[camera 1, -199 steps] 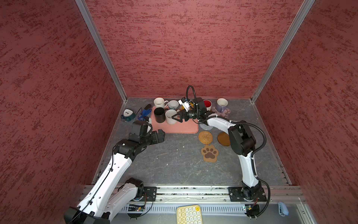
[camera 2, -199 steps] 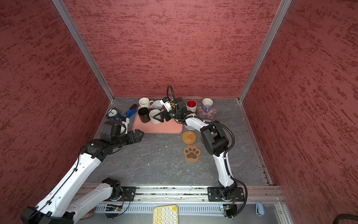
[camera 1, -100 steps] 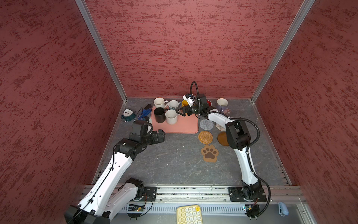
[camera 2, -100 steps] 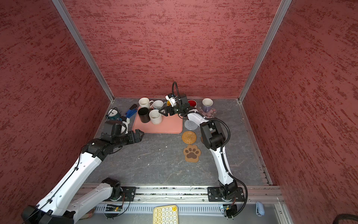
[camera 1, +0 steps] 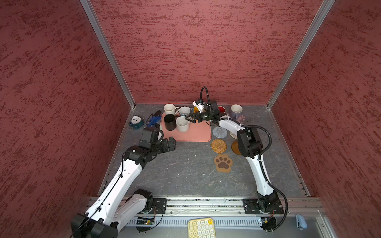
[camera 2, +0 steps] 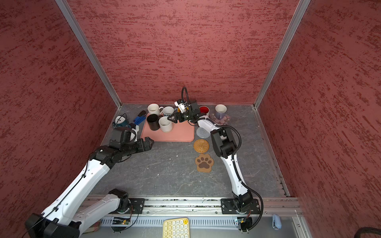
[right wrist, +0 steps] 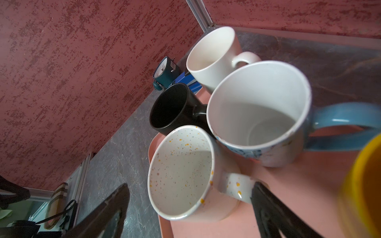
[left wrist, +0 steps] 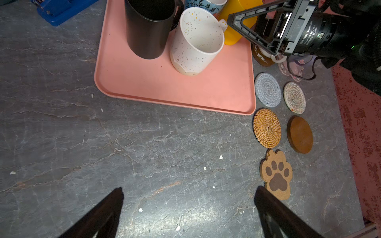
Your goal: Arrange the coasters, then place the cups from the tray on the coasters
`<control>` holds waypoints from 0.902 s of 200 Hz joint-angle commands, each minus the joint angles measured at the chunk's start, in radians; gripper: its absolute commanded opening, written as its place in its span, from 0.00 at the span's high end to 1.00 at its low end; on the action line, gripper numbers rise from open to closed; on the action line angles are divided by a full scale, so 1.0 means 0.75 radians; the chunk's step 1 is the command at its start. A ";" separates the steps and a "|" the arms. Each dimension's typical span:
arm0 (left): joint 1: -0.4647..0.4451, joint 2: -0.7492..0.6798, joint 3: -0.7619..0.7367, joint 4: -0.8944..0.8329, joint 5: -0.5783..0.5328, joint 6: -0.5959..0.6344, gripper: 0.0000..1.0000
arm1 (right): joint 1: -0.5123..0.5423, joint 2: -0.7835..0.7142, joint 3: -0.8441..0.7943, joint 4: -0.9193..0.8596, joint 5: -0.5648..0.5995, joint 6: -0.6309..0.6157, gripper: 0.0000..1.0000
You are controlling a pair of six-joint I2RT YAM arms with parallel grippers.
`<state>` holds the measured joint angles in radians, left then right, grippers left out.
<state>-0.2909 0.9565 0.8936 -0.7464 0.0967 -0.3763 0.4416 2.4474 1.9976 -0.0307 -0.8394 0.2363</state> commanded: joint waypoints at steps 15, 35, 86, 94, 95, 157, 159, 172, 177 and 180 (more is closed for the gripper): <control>0.010 0.001 -0.001 0.020 -0.001 0.019 0.00 | 0.002 0.064 0.072 0.048 -0.106 0.048 0.08; 0.009 0.001 -0.001 0.013 0.000 0.019 0.00 | 0.001 0.073 0.075 0.061 -0.129 0.059 0.09; 0.009 -0.010 0.002 0.005 0.002 0.013 0.00 | 0.002 0.053 0.042 0.053 -0.129 0.036 0.12; 0.011 -0.009 0.003 0.004 0.003 0.013 0.00 | 0.002 0.052 0.047 0.042 -0.113 0.024 0.12; 0.010 -0.009 0.003 0.003 0.002 0.012 0.00 | 0.002 0.053 0.049 0.041 -0.113 0.022 0.12; 0.007 -0.026 -0.001 -0.015 -0.001 0.003 0.00 | 0.000 0.114 0.146 0.007 -0.077 0.025 0.10; 0.006 -0.024 -0.001 -0.015 -0.003 0.003 0.00 | 0.000 0.119 0.150 0.005 -0.075 0.025 0.10; 0.006 -0.024 0.002 -0.018 -0.004 0.005 0.00 | 0.001 0.146 0.193 -0.019 -0.077 0.023 0.10; 0.006 -0.023 0.005 -0.017 -0.008 0.005 0.00 | -0.001 0.159 0.214 -0.034 -0.076 0.021 0.11; 0.005 -0.021 0.004 -0.019 -0.007 0.007 0.00 | 0.000 0.164 0.226 -0.043 -0.077 0.017 0.11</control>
<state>-0.2909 0.9539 0.8936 -0.7479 0.0967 -0.3767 0.4370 2.5290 2.0998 -0.0238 -0.9012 0.2726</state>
